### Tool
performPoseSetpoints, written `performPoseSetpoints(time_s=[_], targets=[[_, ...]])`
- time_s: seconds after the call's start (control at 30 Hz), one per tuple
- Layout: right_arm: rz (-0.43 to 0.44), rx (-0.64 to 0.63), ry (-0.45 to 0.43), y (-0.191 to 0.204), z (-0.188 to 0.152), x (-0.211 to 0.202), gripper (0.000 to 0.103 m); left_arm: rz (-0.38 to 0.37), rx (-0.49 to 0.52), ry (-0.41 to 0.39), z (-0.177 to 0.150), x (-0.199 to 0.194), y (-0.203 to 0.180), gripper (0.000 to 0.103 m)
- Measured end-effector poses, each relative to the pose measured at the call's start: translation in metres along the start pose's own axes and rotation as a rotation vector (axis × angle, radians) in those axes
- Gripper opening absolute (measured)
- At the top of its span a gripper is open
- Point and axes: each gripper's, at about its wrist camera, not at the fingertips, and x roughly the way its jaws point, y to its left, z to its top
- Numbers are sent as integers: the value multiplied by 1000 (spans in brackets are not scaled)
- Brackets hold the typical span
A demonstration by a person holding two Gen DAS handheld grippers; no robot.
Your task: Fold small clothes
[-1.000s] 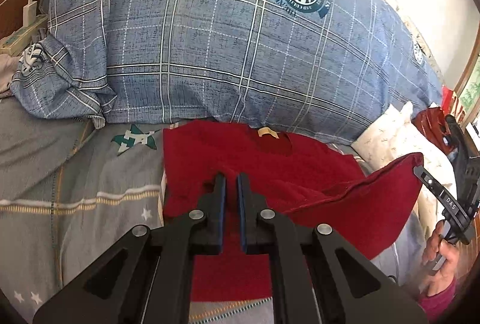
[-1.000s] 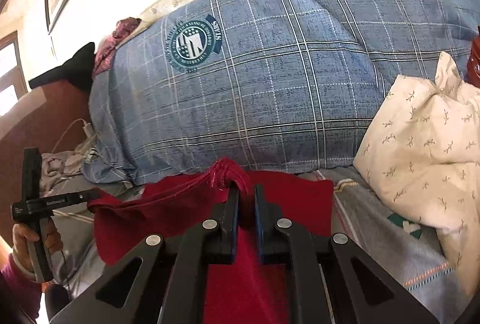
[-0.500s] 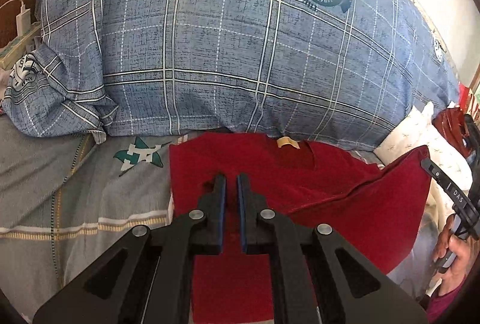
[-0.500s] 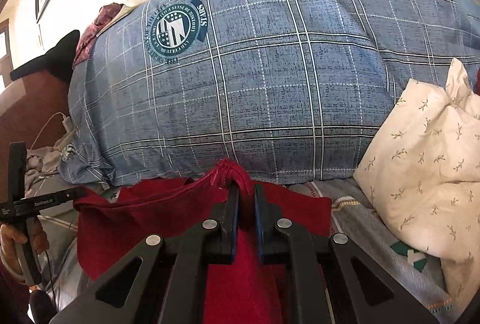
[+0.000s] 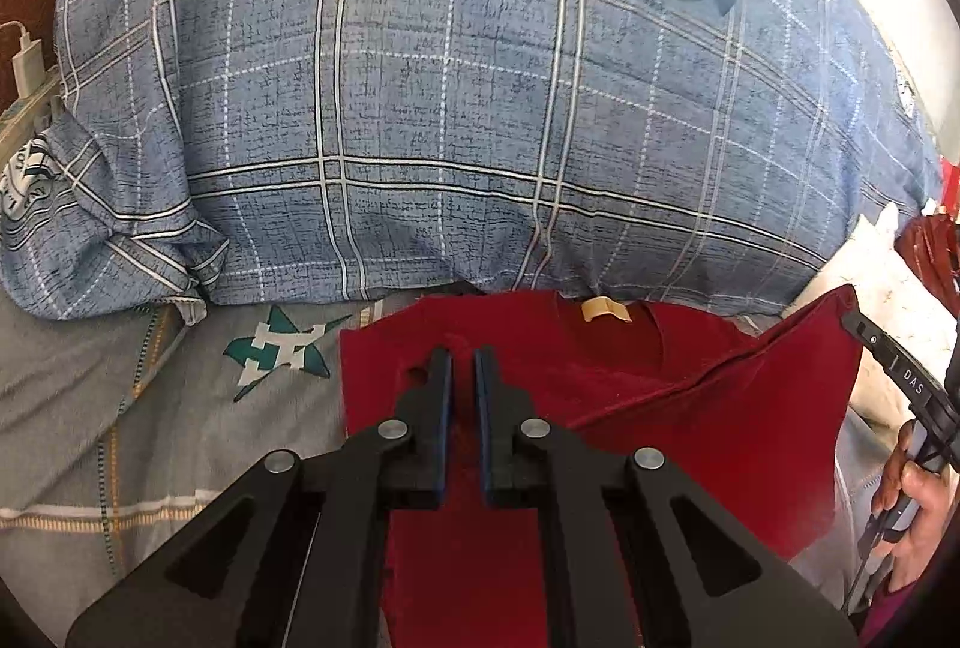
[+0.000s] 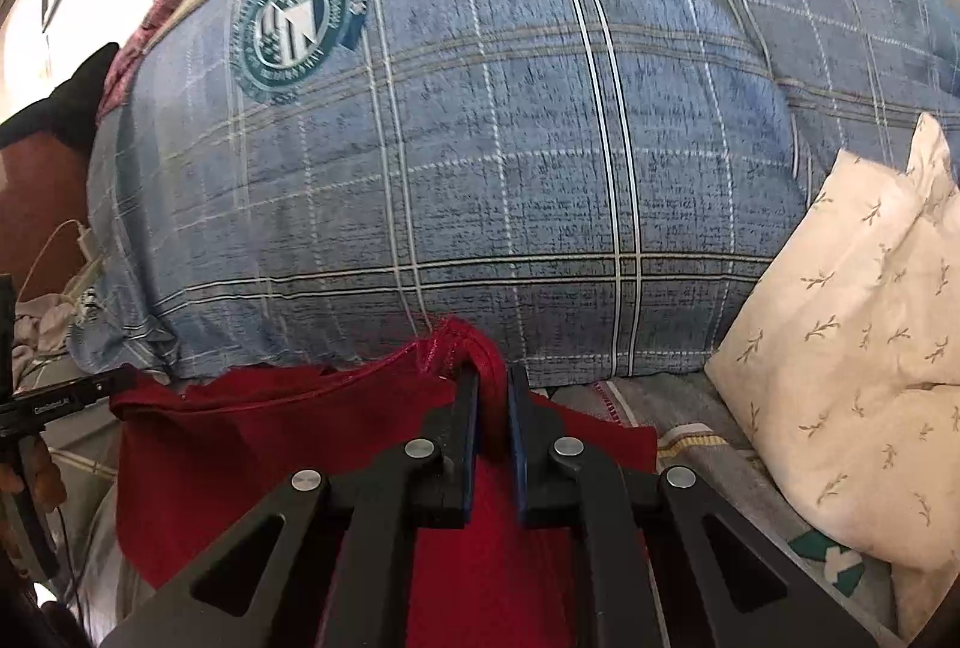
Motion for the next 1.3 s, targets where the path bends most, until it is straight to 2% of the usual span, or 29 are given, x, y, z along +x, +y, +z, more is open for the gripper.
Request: performPoseSetpoints(time_s=[0.3,0.43,0.6,0.73,0.77,0.83,0.9,1.0,1.1,1.17,1.23,1.27,1.3], targets=[[-39,41,66,-16,0,49,8,24,-41,30,14,48,6,5],[-53,68,98,-27,-4,68,8,91,-48,13,19,64,14,1],[-54,88,116,-33,-8,80,8,89,-106,50,20,82,35,1],[-52,84,125,-31,-9,86,8,27,-117,71,14,83,40,2],[-51,85,127,-31,-10,87,8,5,-111,80,13,84,40,4],[-48,90,130,-31,-12,88,9,-31,-81,97,12,86,36,15],[-42,97,130,-33,-13,88,9,-66,-42,124,12,90,30,45],[-37,107,137,-35,-11,91,9,-97,7,154,10,97,21,49],[-30,110,146,-37,-11,96,9,-45,51,190,7,108,11,49],[-26,110,147,-37,-11,98,9,-42,53,207,4,116,11,49],[-22,111,150,-38,-11,99,9,-35,64,219,2,123,9,32],[-20,114,152,-38,-12,102,9,-34,72,227,1,127,6,12],[-19,115,152,-39,-12,101,9,-28,81,231,0,129,3,7]])
